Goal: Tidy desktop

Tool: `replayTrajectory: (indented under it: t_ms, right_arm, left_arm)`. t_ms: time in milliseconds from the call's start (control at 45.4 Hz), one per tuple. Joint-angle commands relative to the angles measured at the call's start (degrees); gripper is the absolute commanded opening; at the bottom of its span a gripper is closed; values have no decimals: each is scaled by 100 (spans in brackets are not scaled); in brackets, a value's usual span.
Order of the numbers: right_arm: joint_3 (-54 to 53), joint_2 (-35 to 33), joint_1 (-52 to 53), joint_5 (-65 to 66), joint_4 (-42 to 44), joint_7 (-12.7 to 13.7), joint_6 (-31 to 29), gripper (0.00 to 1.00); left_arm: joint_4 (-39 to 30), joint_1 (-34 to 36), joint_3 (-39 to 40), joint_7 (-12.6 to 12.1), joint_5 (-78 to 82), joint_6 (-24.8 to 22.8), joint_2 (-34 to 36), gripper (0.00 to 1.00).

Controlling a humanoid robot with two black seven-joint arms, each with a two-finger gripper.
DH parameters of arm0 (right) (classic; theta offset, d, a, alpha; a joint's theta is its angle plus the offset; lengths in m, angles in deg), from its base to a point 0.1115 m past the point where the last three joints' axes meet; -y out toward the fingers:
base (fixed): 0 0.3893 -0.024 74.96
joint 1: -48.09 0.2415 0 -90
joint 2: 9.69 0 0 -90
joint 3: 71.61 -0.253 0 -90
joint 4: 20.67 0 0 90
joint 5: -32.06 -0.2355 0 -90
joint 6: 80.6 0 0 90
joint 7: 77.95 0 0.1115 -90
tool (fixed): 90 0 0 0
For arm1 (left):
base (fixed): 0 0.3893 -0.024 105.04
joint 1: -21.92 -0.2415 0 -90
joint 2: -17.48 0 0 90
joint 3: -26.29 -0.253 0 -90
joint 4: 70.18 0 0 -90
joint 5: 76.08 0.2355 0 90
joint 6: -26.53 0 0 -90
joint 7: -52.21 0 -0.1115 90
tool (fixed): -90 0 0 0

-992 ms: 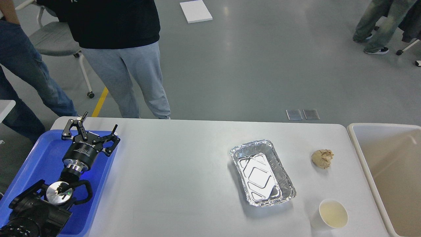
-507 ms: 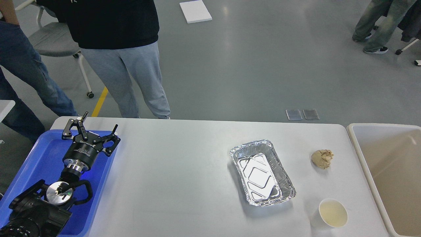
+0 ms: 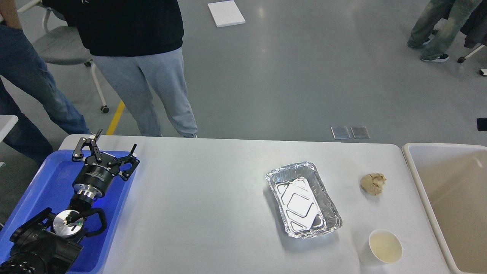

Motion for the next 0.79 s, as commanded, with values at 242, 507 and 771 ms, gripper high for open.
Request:
replayTrajectory:
  t_ms: [242, 507, 771]
  right_arm:
    - [6307, 2510, 5417, -1432, 1928, 8, 1, 100]
    - [8075, 2475, 6957, -1793, 1805, -1, 1, 100]
    - [8770, 1861, 7958, -1793, 1709, -1, 1, 100]
  left_arm:
    - [0, -1, 0, -1, 0, 0, 0, 100]
    - [0, -1, 0, -1, 0, 0, 0, 100]
    - [0, -9, 0, -1, 0, 0, 0, 100]
